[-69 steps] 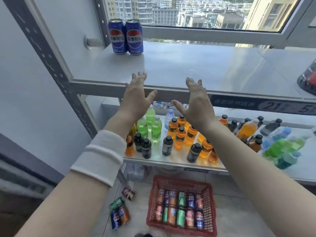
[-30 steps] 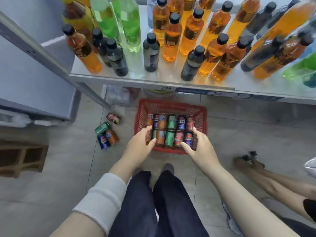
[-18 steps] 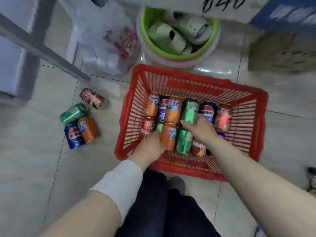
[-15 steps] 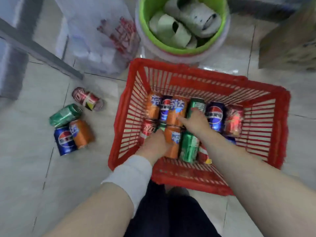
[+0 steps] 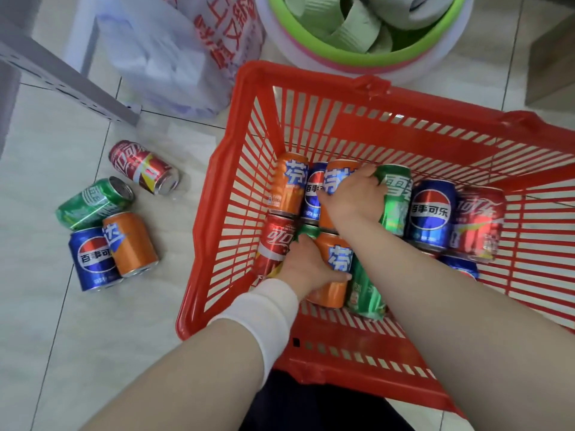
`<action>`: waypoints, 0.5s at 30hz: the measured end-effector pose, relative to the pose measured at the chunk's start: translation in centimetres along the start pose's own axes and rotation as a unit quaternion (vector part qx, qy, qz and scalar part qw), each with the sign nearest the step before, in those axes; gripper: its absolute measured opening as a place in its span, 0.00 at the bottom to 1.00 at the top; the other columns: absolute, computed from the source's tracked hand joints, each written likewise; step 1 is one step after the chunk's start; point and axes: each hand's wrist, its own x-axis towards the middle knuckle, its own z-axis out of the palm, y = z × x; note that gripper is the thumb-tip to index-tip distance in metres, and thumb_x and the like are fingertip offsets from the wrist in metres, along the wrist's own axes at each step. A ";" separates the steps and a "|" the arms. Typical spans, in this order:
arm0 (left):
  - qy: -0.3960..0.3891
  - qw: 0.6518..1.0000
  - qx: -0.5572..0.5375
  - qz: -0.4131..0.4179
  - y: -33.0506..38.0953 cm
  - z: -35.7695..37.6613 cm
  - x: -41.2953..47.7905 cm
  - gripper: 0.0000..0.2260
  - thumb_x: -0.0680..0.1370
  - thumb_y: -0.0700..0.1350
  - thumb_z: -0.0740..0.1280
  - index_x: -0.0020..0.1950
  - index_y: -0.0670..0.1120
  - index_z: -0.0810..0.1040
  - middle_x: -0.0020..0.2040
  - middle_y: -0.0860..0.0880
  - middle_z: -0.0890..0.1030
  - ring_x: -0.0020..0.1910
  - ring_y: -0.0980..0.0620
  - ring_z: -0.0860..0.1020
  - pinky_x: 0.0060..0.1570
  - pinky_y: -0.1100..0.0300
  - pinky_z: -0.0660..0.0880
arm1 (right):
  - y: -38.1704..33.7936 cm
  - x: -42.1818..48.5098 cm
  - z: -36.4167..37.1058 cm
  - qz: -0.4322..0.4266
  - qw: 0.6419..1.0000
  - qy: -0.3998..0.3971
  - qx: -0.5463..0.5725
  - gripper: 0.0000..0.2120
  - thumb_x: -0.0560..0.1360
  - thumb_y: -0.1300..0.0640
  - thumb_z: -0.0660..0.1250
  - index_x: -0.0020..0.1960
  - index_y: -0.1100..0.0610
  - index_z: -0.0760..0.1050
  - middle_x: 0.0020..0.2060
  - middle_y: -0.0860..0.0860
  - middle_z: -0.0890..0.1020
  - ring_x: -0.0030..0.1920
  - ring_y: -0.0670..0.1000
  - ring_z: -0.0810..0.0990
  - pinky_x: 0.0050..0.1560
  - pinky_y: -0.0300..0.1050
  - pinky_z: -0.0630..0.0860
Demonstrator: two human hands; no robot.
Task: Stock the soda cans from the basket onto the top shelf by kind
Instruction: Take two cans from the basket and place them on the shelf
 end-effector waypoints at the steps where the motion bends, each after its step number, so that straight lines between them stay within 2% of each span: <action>1: 0.001 1.000 -0.017 0.002 -0.3 0.0 0.2 0.44 0.60 0.56 0.78 0.69 0.40 0.63 0.65 0.44 0.72 0.63 0.46 0.72 0.62 0.53 0.71 | 0.1 0.2 -0.2 0.005 1.000 -0.008 0.025 0.48 0.69 0.40 0.70 0.70 0.69 0.51 0.65 0.63 0.70 0.67 0.61 0.68 0.62 0.49 0.67; 4: -0.016 0.999 -0.045 -0.008 -0.6 -0.5 0.1 0.40 0.59 0.54 0.79 0.65 0.42 0.68 0.61 0.46 0.76 0.59 0.48 0.76 0.59 0.52 0.74 | 0.9 0.4 -1.0 -0.003 0.994 -0.036 0.105 0.50 0.65 0.41 0.74 0.71 0.67 0.53 0.64 0.61 0.72 0.67 0.60 0.68 0.59 0.50 0.71; 7: -0.020 0.995 -0.094 -0.009 -0.9 -1.0 -0.6 0.40 0.56 0.54 0.80 0.63 0.44 0.69 0.59 0.47 0.77 0.57 0.49 0.77 0.58 0.51 0.75 | 2.0 -0.2 -2.2 -0.041 0.983 -0.017 0.178 0.45 0.61 0.44 0.78 0.68 0.62 0.60 0.62 0.59 0.75 0.65 0.59 0.72 0.59 0.52 0.73; 11: -0.021 0.991 -0.132 0.003 -0.7 -2.7 -3.6 0.38 0.62 0.48 0.79 0.66 0.44 0.64 0.59 0.48 0.75 0.57 0.50 0.75 0.56 0.55 0.73 | 4.0 -1.9 -7.0 -0.055 0.954 -0.008 0.295 0.42 0.60 0.49 0.80 0.67 0.58 0.62 0.59 0.52 0.77 0.59 0.52 0.76 0.59 0.46 0.72; 15: -0.028 0.981 -0.191 0.026 0.6 -5.7 -9.9 0.35 0.65 0.45 0.78 0.66 0.46 0.63 0.57 0.50 0.76 0.52 0.54 0.76 0.51 0.58 0.74 | 6.7 -6.5 -12.7 -0.039 0.919 -0.033 0.391 0.41 0.60 0.58 0.80 0.67 0.58 0.63 0.53 0.49 0.75 0.51 0.45 0.76 0.55 0.41 0.73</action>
